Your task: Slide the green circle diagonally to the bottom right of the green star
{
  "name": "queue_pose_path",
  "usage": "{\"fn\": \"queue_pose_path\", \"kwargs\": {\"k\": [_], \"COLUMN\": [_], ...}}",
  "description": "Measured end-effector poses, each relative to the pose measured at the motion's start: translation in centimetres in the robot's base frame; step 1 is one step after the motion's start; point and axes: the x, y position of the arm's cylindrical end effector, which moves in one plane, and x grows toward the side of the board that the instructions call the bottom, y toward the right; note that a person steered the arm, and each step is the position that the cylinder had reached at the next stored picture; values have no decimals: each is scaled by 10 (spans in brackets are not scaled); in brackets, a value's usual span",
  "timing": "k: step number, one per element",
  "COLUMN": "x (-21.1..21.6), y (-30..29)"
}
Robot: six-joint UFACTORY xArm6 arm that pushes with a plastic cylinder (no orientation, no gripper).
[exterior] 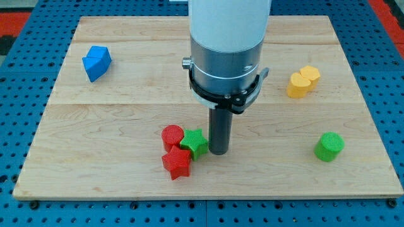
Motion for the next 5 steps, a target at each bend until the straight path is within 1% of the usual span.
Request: {"fn": "queue_pose_path", "kwargs": {"k": [2, 4, 5], "x": [-32, -35, -23], "y": [67, 195, 221]}}
